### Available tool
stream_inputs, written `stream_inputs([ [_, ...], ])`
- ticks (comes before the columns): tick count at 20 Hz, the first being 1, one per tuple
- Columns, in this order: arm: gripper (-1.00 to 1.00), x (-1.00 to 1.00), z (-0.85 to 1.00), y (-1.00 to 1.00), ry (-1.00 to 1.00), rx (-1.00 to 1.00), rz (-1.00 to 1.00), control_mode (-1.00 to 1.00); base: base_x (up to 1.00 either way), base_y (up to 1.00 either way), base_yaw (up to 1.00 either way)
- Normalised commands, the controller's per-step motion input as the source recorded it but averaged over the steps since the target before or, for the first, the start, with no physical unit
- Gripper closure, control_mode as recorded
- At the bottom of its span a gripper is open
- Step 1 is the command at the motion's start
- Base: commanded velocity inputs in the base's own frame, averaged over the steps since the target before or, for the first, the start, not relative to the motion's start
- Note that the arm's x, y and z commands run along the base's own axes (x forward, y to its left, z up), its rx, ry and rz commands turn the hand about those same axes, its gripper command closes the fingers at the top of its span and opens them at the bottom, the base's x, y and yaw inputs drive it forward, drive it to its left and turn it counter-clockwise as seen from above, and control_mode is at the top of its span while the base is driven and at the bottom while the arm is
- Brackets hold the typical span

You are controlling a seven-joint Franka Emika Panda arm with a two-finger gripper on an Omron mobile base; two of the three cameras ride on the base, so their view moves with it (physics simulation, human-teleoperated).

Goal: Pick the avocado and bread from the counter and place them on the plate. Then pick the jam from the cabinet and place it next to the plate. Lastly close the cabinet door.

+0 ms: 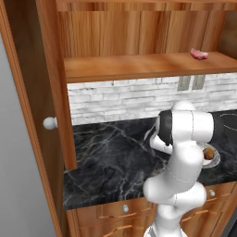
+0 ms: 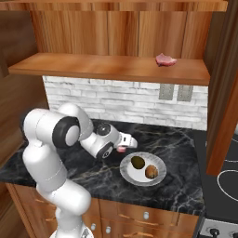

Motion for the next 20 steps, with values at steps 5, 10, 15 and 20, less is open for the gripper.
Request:
stream_inputs([
  [5, -1.00, -0.52, -0.09, -0.07, 0.00, 0.00, 0.04, -1.00, 0.00, 0.00, 0.00],
  [10, -1.00, -0.65, -0.09, -0.10, 0.00, 0.01, 0.05, -1.00, 0.00, 0.00, 0.00],
  [15, -1.00, -0.69, -0.08, -0.04, -0.01, 0.00, 0.04, -1.00, 0.00, 0.00, 0.00],
  [20, -1.00, -0.40, 0.00, 0.00, -0.02, 0.00, 0.00, -1.00, 0.00, 0.00, 0.00],
])
